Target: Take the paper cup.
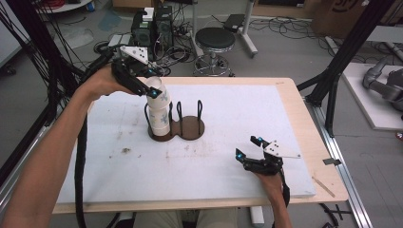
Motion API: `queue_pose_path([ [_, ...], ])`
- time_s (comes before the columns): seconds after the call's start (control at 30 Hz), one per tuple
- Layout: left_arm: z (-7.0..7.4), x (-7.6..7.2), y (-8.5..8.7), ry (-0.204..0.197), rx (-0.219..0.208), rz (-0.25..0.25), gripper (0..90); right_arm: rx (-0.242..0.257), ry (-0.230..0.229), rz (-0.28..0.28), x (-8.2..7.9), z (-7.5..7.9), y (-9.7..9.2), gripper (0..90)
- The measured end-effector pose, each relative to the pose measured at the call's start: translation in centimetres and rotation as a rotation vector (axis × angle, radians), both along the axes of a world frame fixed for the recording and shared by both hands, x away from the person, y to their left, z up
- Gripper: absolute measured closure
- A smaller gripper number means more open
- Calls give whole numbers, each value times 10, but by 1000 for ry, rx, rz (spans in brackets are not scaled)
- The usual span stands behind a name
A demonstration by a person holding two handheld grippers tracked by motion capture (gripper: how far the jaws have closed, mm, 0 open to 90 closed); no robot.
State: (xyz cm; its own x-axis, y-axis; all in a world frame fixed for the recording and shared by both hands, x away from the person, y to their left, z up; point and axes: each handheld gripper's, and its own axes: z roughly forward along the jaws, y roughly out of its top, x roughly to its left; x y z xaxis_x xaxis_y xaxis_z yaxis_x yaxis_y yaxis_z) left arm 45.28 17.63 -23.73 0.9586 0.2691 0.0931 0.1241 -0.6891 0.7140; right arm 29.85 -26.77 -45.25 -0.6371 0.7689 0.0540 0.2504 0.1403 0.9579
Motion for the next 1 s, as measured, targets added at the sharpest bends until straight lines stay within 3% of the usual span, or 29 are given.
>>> queue_pose_path([
  [0.3,9,-9,8,22,-62,4,361,1,2,-1,0,0,0,190],
  [0.43,11,-18,13,14,-65,4,361,1,3,0,0,0,0,190],
  [0.73,14,-49,21,6,-114,-12,361,-4,1,-4,0,0,0,190],
  [1.0,9,-76,30,-8,-167,-39,361,-7,1,-15,0,0,1,190],
])
